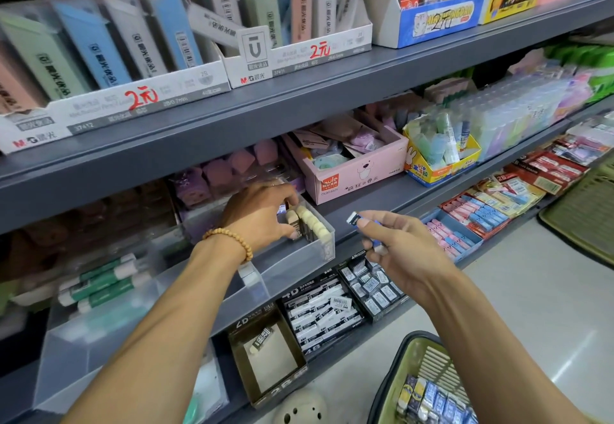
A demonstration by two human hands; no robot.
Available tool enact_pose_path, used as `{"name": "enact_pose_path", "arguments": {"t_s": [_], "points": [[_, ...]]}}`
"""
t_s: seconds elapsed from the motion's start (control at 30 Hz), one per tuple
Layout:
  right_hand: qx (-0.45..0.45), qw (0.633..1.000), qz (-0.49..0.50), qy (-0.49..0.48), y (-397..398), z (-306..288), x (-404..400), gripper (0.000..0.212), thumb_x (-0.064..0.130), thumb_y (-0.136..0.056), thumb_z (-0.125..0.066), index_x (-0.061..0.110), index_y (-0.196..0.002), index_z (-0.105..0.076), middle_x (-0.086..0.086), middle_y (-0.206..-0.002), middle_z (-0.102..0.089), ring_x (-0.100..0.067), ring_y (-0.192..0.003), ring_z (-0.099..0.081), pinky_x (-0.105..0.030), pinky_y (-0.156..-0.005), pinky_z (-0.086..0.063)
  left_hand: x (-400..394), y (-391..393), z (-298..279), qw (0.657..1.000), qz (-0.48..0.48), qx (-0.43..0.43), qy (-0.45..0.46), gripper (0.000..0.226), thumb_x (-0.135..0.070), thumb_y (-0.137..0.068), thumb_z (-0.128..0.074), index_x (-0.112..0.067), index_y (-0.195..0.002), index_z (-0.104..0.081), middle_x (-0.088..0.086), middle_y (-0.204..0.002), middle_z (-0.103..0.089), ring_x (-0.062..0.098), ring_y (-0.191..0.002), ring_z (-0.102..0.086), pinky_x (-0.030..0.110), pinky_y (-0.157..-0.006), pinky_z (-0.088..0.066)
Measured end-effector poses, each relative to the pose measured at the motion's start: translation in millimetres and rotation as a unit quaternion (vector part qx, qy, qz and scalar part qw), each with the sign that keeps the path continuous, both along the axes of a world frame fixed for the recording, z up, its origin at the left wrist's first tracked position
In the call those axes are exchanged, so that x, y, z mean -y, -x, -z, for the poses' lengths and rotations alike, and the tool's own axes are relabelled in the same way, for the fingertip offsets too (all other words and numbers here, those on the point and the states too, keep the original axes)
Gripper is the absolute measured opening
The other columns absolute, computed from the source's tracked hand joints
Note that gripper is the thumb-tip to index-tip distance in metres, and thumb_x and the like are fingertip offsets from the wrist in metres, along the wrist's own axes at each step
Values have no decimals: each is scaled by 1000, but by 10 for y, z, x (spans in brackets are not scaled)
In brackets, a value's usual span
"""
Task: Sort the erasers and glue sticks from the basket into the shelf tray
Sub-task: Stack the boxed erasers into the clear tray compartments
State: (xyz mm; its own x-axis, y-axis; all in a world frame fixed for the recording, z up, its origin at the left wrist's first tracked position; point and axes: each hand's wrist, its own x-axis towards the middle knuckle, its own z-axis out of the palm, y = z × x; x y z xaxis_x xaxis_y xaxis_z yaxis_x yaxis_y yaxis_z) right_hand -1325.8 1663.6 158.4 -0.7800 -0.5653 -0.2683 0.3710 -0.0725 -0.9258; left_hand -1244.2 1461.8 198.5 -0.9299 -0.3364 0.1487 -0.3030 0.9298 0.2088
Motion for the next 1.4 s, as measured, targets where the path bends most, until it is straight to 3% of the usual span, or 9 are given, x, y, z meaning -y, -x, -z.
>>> {"name": "enact_pose_path", "arguments": {"t_s": [0.37,0.5,0.6,0.67,0.87,0.97,1.07,1.17,1.4], "points": [[9,1000,23,16,-105,-128,-55,16,3,-92,-65,0,-107,-61,-6,-82,-53,-8,-50,-41,-17,-40,-31,-14,-21,-19,1000,-16,-15,-13,35,-36,-69,-84,-27,-99,-68,-8,-102,-61,17,-98,-55,27,-80,-43],[-7,999,30,16,-170,-216,-67,11,0,-92,-63,-2,-103,-64,-4,-74,-51,-7,-52,-40,-18,-43,-31,3,-122,-130,965,-43,-103,-238,14,-15,-82,-74,-20,-95,-74,-8,-93,-65,3,-85,-60,12,-72,-39],[-22,999,29,12,-241,-307,-85,12,-5,-92,-60,0,-101,-66,-4,-73,-53,-8,-54,-42,-20,-45,-31,64,-273,-254,878,-23,-111,-464,20,-2,-91,-60,-14,-98,-74,-2,-66,-57,5,-51,-47,12,-41,-37],[-35,999,20,8,-313,-374,-88,12,-5,-92,-60,1,-100,-67,-5,-75,-53,-8,-54,-42,-19,-44,-31,82,-389,-297,842,-8,-124,-525,24,-2,-93,-58,-18,-91,-76,1,-63,-49,6,-49,-40,14,-36,-33],[-59,998,-1,11,-573,-515,-34,9,-1,-93,-61,4,-96,-69,-6,-79,-56,-8,-54,-41,-18,-43,-29,84,-730,-280,898,-66,-126,-416,18,-14,-94,-60,-7,-110,-65,4,-61,-65,21,-63,-62,26,-63,-55],[-70,997,-9,8,-678,-548,12,11,0,-94,-60,3,-100,-69,-12,-88,-56,-7,-53,-42,-18,-43,-29,124,-914,-337,915,-69,-80,-390,20,-28,-98,-53,-14,-111,-59,-1,-75,-70,13,-75,-69,22,-71,-56],[-79,997,-18,4,-769,-554,39,11,1,-95,-60,5,-100,-69,-14,-92,-52,-7,-53,-41,-18,-43,-28,104,-1071,-410,968,-92,13,-233,39,-45,-101,-38,-14,-92,-60,-5,-74,-69,7,-71,-67,24,-71,-49],[-82,996,-20,-3,-849,-549,47,10,2,-94,-62,6,-98,-70,-14,-92,-50,-8,-55,-40,-18,-43,-29,108,-1167,-413,992,-87,27,-85,50,-46,-103,-29,-15,-69,-50,5,-73,-64,22,-71,-60,32,-71,-42],[-78,997,-17,-19,-942,-532,23,13,0,-95,-59,6,-102,-68,-12,-89,-56,-8,-54,-42,-20,-47,-28,212,-1140,-219,928,-108,-29,-355,13,-27,-96,-46,-16,-89,-47,-2,-70,-43,15,-63,-39,33,-60,-33]]}}
